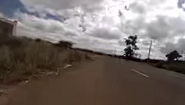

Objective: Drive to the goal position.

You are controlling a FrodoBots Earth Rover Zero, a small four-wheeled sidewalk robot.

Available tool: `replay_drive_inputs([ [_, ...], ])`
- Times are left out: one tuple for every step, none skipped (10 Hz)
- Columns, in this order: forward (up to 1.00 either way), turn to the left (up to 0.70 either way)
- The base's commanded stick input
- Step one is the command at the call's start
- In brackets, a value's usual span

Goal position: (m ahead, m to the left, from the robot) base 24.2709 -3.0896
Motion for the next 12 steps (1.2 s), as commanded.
replay_drive_inputs([
  [0.85,-0.34],
  [0.85,-0.34],
  [0.85,-0.34],
  [0.85,-0.19],
  [0.85,-0.04],
  [0.85,0.0],
  [0.85,0.0],
  [0.85,0.0],
  [0.85,0.0],
  [0.85,0.0],
  [0.85,0.0],
  [0.85,0.0],
])
